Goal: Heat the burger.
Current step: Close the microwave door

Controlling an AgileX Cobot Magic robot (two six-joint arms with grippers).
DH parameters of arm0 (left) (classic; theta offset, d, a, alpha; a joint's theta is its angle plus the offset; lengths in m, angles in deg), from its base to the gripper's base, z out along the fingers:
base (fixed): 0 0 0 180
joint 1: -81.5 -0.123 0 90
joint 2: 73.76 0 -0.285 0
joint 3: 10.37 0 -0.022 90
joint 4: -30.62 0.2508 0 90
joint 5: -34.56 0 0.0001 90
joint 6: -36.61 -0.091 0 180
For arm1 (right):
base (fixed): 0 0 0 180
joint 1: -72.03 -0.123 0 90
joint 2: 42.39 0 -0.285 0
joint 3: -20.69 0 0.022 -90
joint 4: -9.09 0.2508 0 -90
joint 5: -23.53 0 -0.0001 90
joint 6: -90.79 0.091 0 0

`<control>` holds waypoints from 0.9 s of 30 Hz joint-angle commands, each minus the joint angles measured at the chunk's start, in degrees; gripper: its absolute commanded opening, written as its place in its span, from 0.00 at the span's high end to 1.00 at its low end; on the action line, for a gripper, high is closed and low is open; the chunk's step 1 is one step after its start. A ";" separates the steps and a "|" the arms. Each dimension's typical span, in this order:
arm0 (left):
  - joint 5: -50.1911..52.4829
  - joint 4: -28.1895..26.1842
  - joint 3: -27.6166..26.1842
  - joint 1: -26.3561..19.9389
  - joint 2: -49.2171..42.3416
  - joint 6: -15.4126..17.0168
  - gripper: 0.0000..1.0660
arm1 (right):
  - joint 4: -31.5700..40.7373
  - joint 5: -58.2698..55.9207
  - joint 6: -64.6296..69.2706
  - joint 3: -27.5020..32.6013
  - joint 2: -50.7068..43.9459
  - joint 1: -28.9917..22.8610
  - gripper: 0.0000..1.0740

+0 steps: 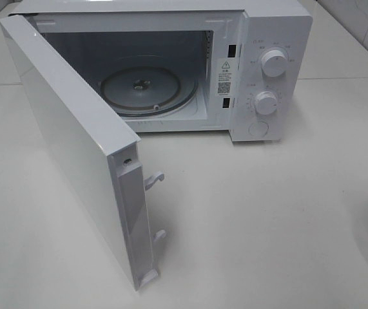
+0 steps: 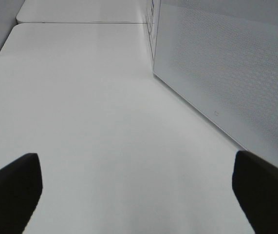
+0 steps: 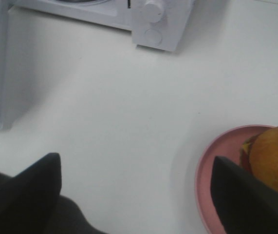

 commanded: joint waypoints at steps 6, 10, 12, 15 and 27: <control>0.00 -0.17 0.06 -0.06 -0.74 0.46 0.08 | -0.23 0.17 -1.83 5.27 -8.94 10.54 0.28; 0.00 -0.17 0.06 -0.06 -0.74 0.46 0.08 | 1.03 2.86 -2.64 6.65 -13.92 14.95 0.29; 0.00 -0.17 0.06 -0.06 -0.74 0.46 0.08 | 1.03 2.75 -3.90 6.65 -15.53 17.02 0.29; 0.00 -0.17 0.06 -0.06 -0.74 0.46 0.08 | 1.03 2.86 -6.47 6.65 -17.82 20.00 0.28; 0.00 -0.17 0.06 -0.06 -0.74 0.46 0.08 | 1.32 2.69 -7.91 7.05 -17.93 22.17 0.21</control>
